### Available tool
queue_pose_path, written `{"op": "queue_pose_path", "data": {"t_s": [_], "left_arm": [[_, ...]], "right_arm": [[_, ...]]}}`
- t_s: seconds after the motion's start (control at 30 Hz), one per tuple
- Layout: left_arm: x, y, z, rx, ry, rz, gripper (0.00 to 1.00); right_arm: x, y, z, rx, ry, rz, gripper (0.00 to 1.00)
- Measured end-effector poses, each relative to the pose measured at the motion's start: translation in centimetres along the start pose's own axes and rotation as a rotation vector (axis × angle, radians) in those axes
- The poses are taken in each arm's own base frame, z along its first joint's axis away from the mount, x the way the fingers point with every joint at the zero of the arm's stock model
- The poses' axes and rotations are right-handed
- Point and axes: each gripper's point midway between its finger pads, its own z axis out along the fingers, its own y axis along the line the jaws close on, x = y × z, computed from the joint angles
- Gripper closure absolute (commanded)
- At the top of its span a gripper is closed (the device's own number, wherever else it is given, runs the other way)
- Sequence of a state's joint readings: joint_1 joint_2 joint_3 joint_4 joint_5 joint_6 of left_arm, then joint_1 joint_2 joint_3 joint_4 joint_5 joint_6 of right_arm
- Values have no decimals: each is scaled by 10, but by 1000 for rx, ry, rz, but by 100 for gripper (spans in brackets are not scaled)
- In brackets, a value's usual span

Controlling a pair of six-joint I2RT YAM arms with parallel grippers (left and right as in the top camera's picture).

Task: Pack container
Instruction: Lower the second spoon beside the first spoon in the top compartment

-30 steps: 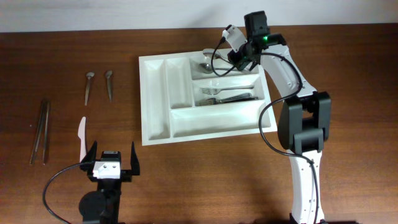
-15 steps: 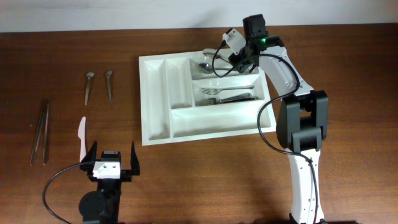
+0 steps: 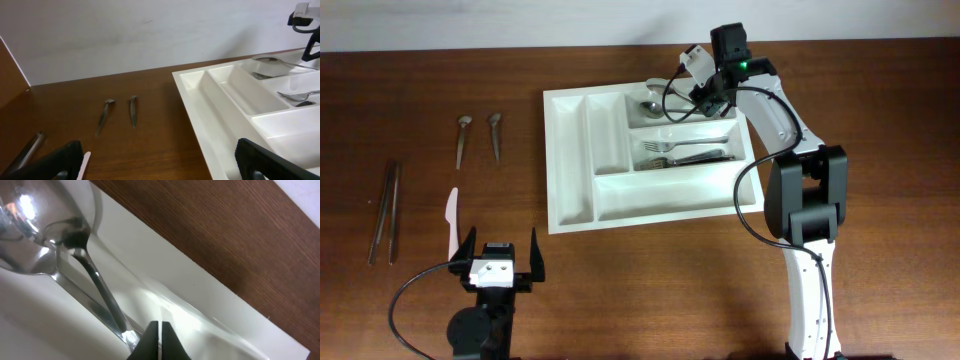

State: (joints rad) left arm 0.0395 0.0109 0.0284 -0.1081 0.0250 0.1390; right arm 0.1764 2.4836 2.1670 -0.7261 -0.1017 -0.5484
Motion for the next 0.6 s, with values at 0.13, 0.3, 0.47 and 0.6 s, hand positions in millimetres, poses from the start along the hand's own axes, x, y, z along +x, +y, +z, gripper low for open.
{"op": "queue_pose_path", "data": {"t_s": [0.13,0.3,0.47,0.6], "left_arm": [[0,0,0,0,0,0,1],[0,0,0,0,0,0,1],[0,0,0,0,0,0,1],[0,0,0,0,0,0,1]], "right_arm": [[0,0,0,1,0,-1,96],[0,1,0,0,0,-1,96],[1,1,2,-2,2,-2,97],[0,0,4,0,-2,-2,96]]}}
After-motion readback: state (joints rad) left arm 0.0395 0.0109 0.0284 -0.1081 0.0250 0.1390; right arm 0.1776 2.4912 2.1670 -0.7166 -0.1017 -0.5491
